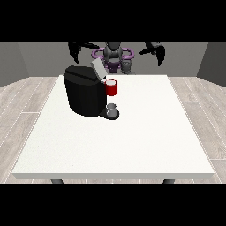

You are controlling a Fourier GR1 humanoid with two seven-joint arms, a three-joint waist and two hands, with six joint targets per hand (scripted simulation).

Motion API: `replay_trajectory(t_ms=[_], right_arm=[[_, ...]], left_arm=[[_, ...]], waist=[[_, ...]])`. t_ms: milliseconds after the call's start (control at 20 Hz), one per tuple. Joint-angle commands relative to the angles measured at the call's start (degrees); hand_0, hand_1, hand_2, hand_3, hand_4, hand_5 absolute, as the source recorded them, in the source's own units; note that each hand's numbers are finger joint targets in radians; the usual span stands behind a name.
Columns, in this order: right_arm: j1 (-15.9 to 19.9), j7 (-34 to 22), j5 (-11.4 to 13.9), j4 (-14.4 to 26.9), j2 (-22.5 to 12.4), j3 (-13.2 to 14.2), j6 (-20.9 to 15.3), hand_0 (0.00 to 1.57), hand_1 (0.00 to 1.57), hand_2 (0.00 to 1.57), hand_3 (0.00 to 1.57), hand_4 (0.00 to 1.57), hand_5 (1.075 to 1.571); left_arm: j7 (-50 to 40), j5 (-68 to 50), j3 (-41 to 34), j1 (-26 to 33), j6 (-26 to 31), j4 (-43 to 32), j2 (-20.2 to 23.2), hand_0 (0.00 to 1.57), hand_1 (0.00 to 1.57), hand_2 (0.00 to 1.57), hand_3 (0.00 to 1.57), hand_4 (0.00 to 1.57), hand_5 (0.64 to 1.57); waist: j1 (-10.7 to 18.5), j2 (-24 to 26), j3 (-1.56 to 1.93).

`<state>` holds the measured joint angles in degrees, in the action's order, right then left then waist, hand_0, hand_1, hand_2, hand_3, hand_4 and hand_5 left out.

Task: Insert the coffee pod into the coffee machine and close the lid

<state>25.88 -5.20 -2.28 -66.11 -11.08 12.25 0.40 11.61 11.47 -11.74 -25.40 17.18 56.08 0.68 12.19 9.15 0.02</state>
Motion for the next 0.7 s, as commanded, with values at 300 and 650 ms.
replay_trajectory(t_ms=[300,650], right_arm=[[7.1,-2.6,-0.6,4.2,0.3,-1.7,0.3,0.0,0.0,0.0,0.0,0.0,1.571],[12.2,-1.8,0.3,8.0,0.5,-2.8,0.0,0.0,0.0,0.0,0.0,0.0,1.571]], left_arm=[[-3.3,-2.5,2.6,5.9,-1.5,14.2,1.1,0.0,0.0,0.0,0.0,0.3,1.571],[-5.5,-3.6,4.4,9.2,-2.0,20.9,0.6,0.0,0.0,0.0,0.0,0.36,1.571]], waist=[[-1.9,-5.5,-0.02],[-1.1,-8.5,-0.02]])
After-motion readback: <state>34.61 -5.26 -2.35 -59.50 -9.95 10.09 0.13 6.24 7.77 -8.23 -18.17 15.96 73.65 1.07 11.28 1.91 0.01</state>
